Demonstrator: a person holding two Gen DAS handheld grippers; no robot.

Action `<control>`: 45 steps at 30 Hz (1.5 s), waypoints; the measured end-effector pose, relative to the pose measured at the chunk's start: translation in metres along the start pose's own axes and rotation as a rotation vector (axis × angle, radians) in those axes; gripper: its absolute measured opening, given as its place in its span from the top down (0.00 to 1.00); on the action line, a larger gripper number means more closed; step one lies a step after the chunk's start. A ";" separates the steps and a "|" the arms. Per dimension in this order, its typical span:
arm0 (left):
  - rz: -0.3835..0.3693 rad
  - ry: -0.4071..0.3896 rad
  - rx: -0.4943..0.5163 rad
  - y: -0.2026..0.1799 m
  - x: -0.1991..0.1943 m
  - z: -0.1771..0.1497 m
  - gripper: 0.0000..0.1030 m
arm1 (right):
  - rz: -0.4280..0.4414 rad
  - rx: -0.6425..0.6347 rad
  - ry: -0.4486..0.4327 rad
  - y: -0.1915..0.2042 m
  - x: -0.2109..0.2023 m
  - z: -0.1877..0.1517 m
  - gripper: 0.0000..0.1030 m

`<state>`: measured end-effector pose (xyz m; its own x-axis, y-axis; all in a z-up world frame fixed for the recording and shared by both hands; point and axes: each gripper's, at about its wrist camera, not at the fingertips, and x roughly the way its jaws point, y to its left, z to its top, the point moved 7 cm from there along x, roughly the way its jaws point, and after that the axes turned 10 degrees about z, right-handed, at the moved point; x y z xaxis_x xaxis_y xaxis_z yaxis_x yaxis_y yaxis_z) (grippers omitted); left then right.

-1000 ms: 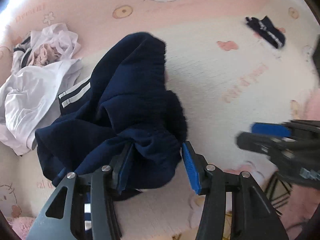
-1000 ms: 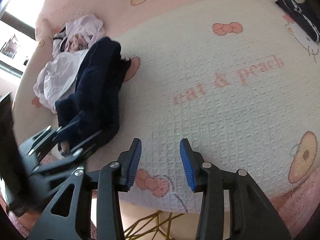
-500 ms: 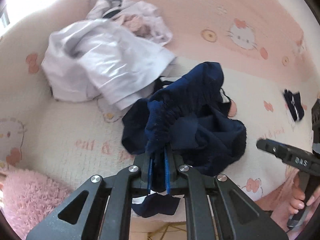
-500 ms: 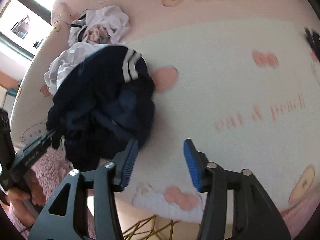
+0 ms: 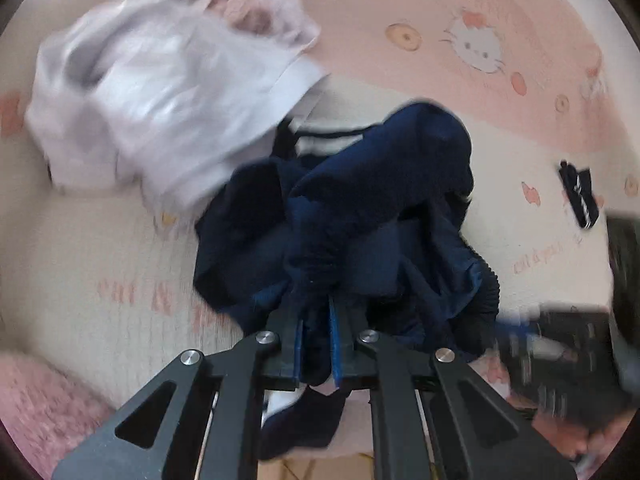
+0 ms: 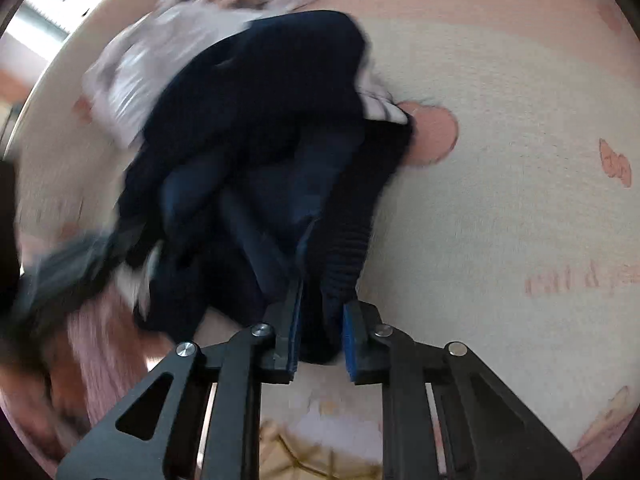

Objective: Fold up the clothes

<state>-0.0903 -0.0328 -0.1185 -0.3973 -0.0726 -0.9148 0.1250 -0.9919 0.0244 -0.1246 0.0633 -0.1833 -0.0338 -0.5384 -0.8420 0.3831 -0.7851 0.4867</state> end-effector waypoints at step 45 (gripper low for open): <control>-0.129 -0.349 0.200 -0.086 -0.142 0.079 0.88 | -0.407 0.090 -0.869 0.016 -0.294 0.006 0.84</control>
